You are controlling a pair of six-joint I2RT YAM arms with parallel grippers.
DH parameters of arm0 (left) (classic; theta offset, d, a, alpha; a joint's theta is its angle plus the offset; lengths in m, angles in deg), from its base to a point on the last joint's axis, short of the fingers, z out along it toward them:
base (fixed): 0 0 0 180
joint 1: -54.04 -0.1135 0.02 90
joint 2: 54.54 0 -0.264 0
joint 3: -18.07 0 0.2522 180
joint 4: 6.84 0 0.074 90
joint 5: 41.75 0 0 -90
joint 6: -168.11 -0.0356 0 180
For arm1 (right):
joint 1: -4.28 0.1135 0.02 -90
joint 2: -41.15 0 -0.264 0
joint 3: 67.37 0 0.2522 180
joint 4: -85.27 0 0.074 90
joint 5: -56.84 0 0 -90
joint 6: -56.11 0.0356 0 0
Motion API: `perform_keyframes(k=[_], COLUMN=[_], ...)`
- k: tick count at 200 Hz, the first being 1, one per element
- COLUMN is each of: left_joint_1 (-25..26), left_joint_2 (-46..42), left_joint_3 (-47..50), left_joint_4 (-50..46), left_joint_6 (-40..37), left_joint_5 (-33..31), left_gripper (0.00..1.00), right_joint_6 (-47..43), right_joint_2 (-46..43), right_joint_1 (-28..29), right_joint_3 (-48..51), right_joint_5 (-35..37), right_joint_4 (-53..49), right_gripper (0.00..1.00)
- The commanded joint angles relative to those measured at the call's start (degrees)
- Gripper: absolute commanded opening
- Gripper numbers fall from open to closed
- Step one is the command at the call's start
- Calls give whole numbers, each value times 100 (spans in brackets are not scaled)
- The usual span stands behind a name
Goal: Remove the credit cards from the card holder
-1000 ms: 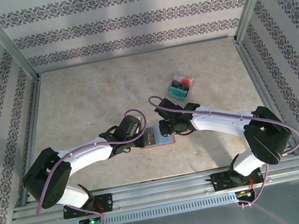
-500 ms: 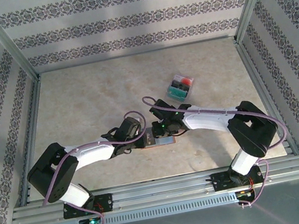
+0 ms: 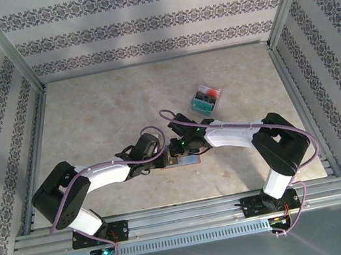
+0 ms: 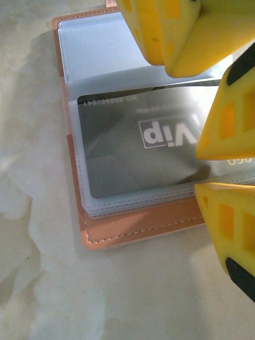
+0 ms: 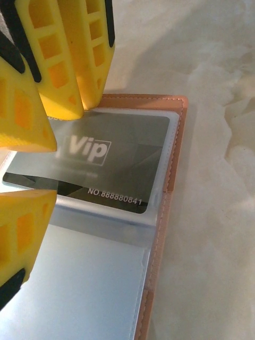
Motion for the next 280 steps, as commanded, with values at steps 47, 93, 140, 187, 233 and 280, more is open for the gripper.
perform_keyframes(k=[47,93,140,187,233,280], left_joint_1=[-93,-93,-93,-89,-93,-93], left_joint_2=[125,143,144,143,143,152], left_joint_3=[119,116,115,127,125,115], left_joint_4=[64,70,61,65,62,59], left_joint_6=[107,124,124,118,116,123], left_joint_5=[124,147,155,161,159,168], left_gripper=[20,20,20,20,20,20], right_joint_6=[221,272,337,336,327,306], right_joint_2=[153,230,235,132,-67,-127], right_joint_1=[-84,-101,-107,-116,-114,-123], right_joint_3=[178,260,356,383,444,455], right_joint_5=[-122,-162,-313,-356,-342,-371], right_joint_4=[379,479,777,840,839,886], right_gripper=[29,31,31,29,28,27])
